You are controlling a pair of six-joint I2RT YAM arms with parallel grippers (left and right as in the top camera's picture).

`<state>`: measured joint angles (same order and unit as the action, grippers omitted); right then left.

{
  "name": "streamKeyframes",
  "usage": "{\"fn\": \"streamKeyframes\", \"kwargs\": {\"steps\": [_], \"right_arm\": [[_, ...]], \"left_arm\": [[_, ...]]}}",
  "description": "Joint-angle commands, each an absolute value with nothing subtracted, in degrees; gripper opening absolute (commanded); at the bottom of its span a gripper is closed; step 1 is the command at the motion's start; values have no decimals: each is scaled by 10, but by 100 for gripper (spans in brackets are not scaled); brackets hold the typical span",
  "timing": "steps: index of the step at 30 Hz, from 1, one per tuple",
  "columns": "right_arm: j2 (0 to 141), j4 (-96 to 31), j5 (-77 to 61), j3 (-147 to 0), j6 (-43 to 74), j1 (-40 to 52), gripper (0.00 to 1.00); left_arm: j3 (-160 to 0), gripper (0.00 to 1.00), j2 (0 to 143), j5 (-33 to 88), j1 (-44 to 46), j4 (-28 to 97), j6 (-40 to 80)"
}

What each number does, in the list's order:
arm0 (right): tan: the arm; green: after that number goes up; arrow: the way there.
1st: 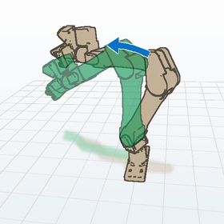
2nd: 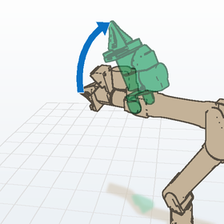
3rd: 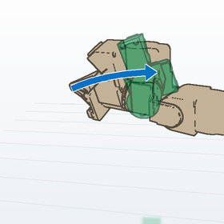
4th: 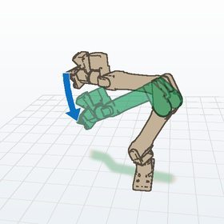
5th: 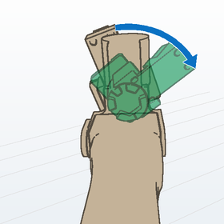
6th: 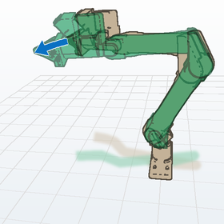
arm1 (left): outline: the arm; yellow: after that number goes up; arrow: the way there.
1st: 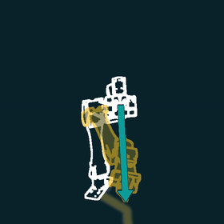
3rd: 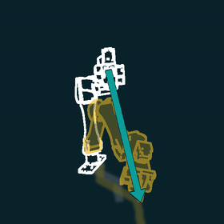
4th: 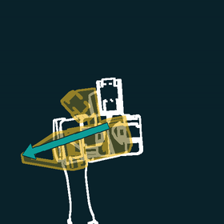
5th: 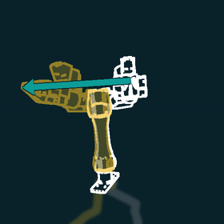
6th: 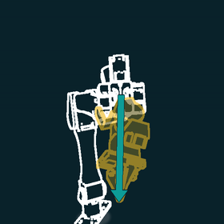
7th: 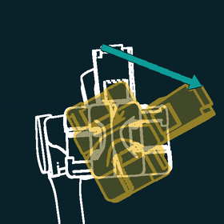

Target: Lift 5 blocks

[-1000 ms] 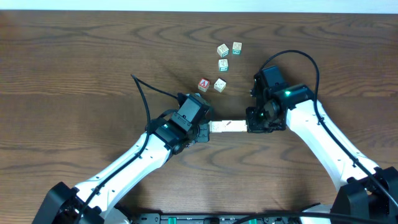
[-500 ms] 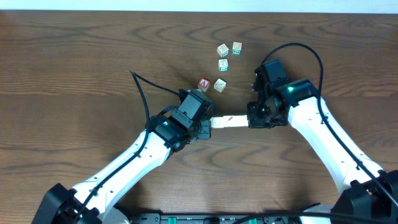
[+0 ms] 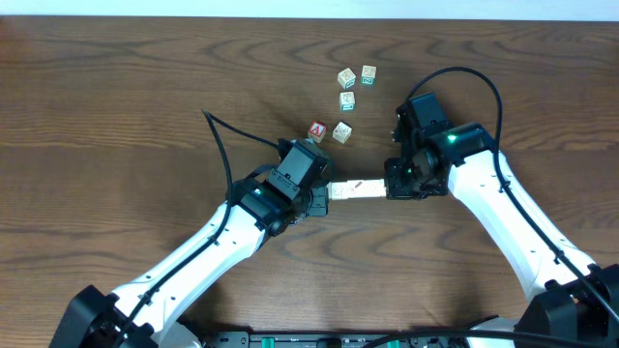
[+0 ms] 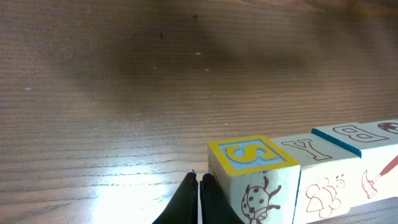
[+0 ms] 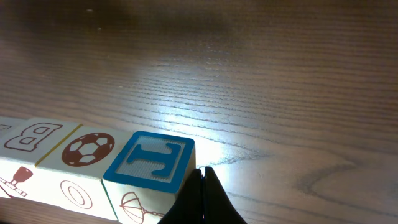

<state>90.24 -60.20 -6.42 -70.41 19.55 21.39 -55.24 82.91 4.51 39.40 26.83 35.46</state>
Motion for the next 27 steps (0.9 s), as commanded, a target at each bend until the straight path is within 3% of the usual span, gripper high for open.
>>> {"fn": "streamKeyframes", "kwargs": {"steps": [1,27], "right_arm": [[887,-588,-279,-723,193,260,1],[861,-593,-279,-724,197,260,1]], "left_arm": [[-612,7,801,169,419,228,346],[-615,7,792,169,419,231,346]]}}
